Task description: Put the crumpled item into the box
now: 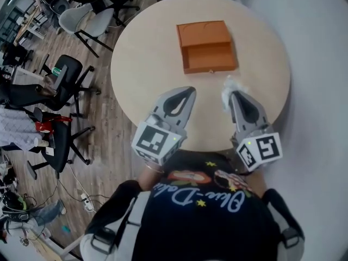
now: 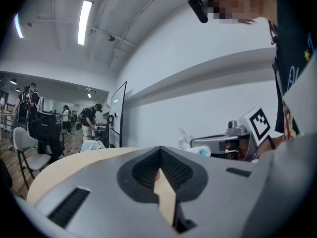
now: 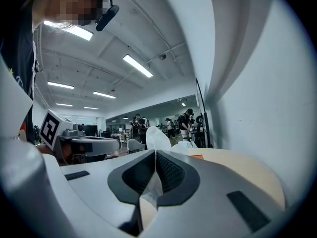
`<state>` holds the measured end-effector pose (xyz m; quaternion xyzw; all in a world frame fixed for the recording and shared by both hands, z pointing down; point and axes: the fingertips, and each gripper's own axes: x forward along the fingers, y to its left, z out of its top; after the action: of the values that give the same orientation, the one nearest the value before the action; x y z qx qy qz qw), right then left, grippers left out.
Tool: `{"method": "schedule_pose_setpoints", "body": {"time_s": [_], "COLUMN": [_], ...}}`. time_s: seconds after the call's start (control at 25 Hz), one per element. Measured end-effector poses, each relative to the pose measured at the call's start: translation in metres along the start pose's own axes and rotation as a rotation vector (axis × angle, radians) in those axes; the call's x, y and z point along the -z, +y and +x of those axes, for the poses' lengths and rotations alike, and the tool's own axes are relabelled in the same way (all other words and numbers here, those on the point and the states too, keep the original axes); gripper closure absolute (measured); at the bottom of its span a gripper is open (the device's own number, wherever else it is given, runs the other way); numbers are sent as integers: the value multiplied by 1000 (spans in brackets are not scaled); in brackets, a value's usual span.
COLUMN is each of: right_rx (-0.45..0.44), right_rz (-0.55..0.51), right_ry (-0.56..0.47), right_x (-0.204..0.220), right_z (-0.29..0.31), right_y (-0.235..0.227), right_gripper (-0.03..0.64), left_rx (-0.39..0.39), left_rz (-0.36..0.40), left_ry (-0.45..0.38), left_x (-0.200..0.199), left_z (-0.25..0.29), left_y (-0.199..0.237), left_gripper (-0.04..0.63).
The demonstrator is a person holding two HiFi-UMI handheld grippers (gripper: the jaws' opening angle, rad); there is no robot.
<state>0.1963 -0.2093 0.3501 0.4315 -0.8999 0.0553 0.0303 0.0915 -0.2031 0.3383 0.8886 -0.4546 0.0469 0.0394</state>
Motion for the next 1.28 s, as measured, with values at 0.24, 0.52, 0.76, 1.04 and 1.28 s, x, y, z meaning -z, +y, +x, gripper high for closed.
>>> {"method": "schedule_pose_setpoints", "body": {"time_s": [0.24, 0.52, 0.76, 1.04, 1.28], "right_rx": [35, 40, 30, 37, 62], "right_rz": [-18, -38, -58, -84, -70], "right_ry": [39, 93, 139, 195, 284], "right_x": [-4, -9, 1, 22, 51], "right_z": [35, 87, 128, 167, 199], "right_y": [-18, -37, -46, -55, -62], "right_gripper": [611, 611, 611, 611, 611], "left_rx": [4, -11, -25, -37, -46], "left_rz": [-14, -63, -96, -117, -136], "left_ry": [-3, 9, 21, 32, 45], "left_x": [-2, -1, 8, 20, 27], "left_z": [20, 40, 52, 56, 58], "left_y": [31, 66, 92, 114, 143], "left_gripper": [603, 603, 603, 603, 603]}}
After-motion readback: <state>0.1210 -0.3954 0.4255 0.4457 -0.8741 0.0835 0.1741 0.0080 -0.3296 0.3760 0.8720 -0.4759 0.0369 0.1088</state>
